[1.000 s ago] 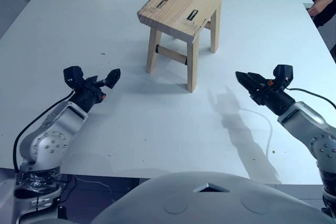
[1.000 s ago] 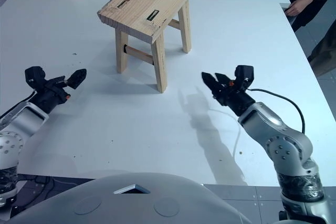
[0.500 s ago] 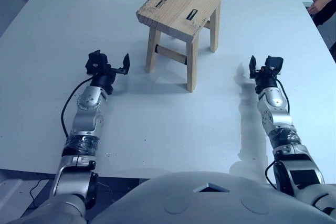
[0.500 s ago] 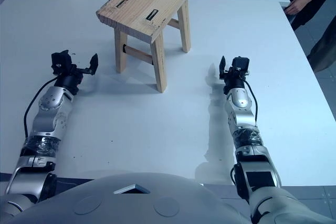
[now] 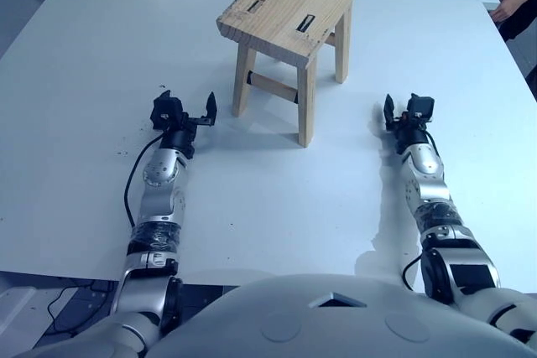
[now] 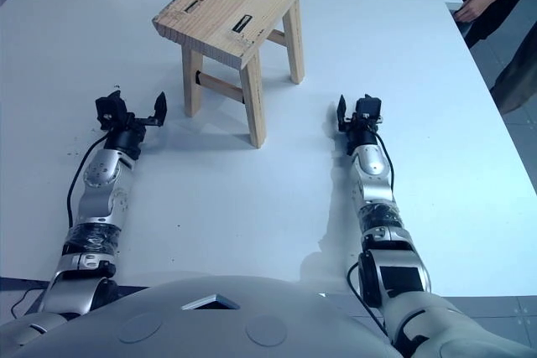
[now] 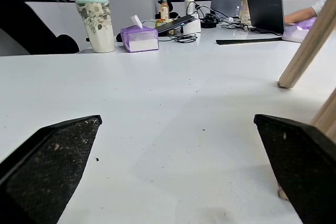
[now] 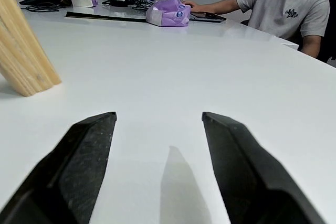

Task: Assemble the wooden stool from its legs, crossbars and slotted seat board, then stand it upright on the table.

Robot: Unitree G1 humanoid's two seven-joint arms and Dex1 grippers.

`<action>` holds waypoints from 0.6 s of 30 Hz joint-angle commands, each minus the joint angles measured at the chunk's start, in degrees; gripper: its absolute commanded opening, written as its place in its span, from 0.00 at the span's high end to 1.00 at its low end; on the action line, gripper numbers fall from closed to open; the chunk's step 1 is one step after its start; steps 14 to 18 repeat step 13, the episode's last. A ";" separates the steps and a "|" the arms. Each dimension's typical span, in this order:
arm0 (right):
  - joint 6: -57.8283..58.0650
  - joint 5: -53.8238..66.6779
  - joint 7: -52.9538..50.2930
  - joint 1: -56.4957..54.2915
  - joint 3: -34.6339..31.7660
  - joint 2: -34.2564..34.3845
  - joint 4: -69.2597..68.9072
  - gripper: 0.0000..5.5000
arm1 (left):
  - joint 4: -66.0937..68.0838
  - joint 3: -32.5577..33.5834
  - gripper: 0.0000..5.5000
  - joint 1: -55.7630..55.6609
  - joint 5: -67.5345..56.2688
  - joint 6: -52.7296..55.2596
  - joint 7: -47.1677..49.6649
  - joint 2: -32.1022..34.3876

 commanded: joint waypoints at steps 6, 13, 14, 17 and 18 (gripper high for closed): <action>0.07 -1.13 1.41 -4.25 -2.39 0.77 5.56 0.45 | 2.36 2.10 0.02 -1.84 2.95 -1.01 3.04 -3.92; 0.20 -1.25 0.88 -4.62 -4.42 0.66 8.25 0.45 | 4.65 1.70 0.02 -2.36 5.15 -1.37 3.58 -5.82; 0.20 -1.25 0.88 -4.62 -4.42 0.66 8.25 0.45 | 4.65 1.70 0.02 -2.36 5.15 -1.37 3.58 -5.82; 0.20 -1.25 0.88 -4.62 -4.42 0.66 8.25 0.45 | 4.65 1.70 0.02 -2.36 5.15 -1.37 3.58 -5.82; 0.20 -1.25 0.88 -4.62 -4.42 0.66 8.25 0.45 | 4.65 1.70 0.02 -2.36 5.15 -1.37 3.58 -5.82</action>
